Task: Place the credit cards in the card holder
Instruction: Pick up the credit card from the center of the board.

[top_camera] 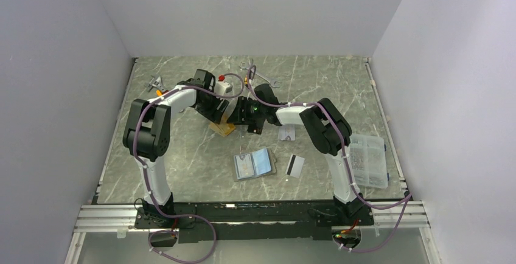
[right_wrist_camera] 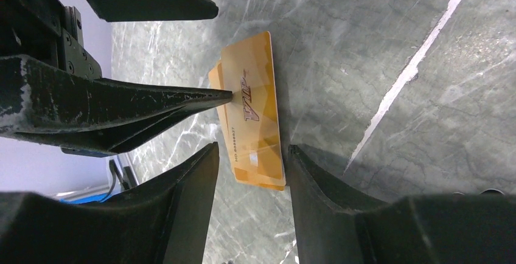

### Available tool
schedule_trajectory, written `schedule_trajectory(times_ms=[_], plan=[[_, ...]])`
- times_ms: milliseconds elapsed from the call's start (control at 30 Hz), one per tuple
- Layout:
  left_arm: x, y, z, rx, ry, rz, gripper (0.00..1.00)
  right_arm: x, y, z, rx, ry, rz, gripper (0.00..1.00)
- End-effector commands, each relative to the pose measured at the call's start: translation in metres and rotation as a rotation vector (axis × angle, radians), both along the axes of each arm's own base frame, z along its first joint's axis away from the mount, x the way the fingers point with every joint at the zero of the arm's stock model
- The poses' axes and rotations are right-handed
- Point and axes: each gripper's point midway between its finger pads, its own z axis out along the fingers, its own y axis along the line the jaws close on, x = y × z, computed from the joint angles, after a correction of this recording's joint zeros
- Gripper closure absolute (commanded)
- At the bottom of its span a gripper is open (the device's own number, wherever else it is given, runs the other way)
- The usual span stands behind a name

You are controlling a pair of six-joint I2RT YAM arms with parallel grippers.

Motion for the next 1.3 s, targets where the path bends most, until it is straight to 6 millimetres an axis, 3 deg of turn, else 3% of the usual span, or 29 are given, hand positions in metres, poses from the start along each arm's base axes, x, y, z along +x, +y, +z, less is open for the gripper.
schedule_trajectory(times_ms=[0, 400, 633, 933, 1267], plan=[[0.004, 0.003, -0.009, 0.016, 0.016, 0.014, 0.33, -0.014, -0.014, -0.026, -0.088, 0.056, -0.002, 0.51], [0.022, -0.001, 0.000, 0.019, -0.010, 0.017, 0.36, -0.024, -0.011, -0.030, -0.093, 0.068, 0.015, 0.53], [0.026, -0.004, 0.003, 0.011, 0.002, 0.006, 0.36, 0.008, -0.019, -0.023, -0.036, 0.063, -0.029, 0.53], [0.015, -0.008, 0.007, -0.019, 0.006, -0.019, 0.35, 0.035, -0.005, -0.021, 0.029, 0.080, -0.046, 0.54], [0.013, -0.015, 0.005, -0.062, 0.026, -0.011, 0.36, 0.010, 0.002, -0.016, 0.166, 0.146, -0.050, 0.57]])
